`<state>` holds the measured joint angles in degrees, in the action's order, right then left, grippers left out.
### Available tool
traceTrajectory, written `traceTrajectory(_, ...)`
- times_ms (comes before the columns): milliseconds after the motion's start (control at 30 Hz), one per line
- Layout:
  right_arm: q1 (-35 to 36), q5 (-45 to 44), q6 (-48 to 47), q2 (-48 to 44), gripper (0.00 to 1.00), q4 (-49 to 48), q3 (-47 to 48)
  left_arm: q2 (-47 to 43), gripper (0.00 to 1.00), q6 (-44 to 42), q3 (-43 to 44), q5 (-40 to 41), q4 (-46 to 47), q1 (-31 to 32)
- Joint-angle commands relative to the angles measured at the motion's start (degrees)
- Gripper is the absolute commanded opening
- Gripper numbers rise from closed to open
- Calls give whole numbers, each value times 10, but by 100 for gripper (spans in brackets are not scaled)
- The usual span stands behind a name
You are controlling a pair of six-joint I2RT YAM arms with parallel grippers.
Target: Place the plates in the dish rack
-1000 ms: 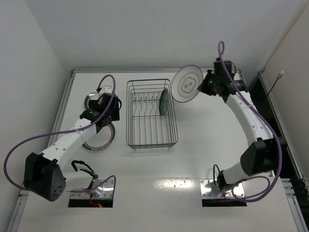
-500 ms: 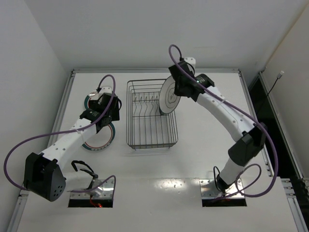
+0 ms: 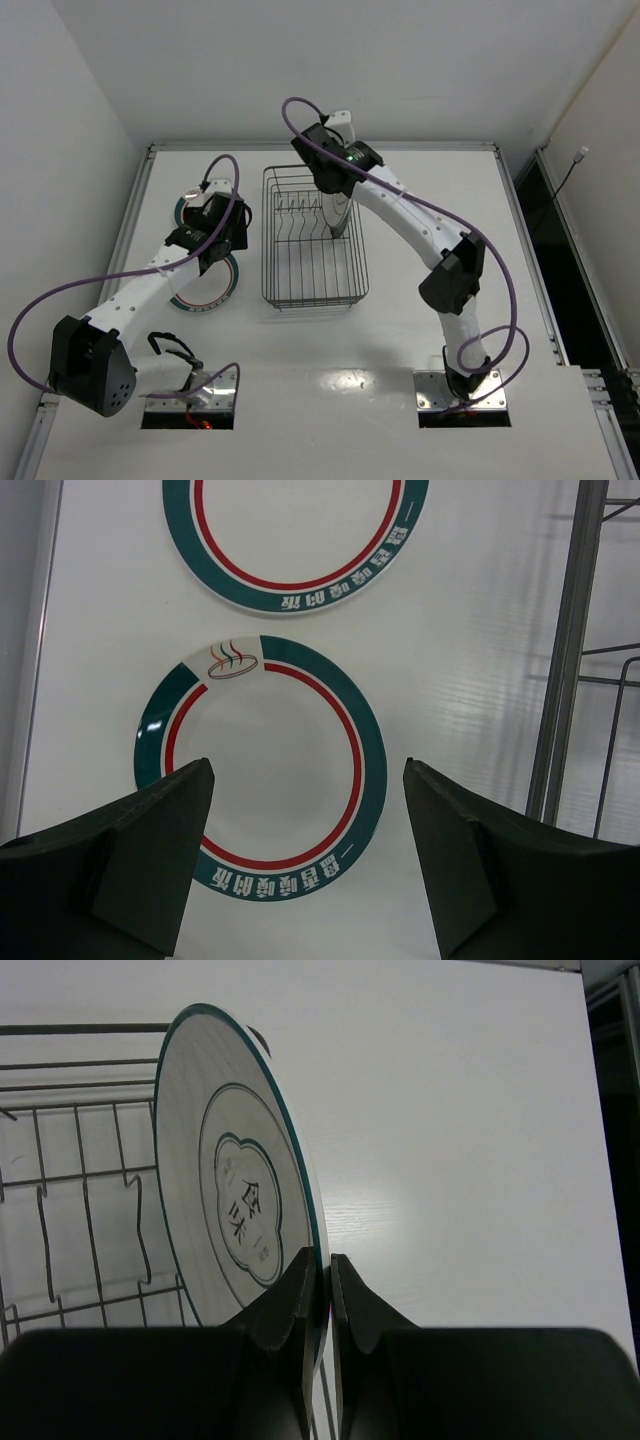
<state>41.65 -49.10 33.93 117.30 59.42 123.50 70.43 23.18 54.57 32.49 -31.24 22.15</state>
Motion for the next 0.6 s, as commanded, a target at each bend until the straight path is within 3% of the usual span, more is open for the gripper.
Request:
traceTrajectory(0,18,-57,-33,23,0,6,44,-1,74,7,20,10,5,3)
traceTrajectory(300,41,-64,-21,36,0,5,-33,4,74,7,20,10,5,3)
traceTrajectory(567,41,-88,-86,-6,0,-28,17,4,74,7,20,10,5,3)
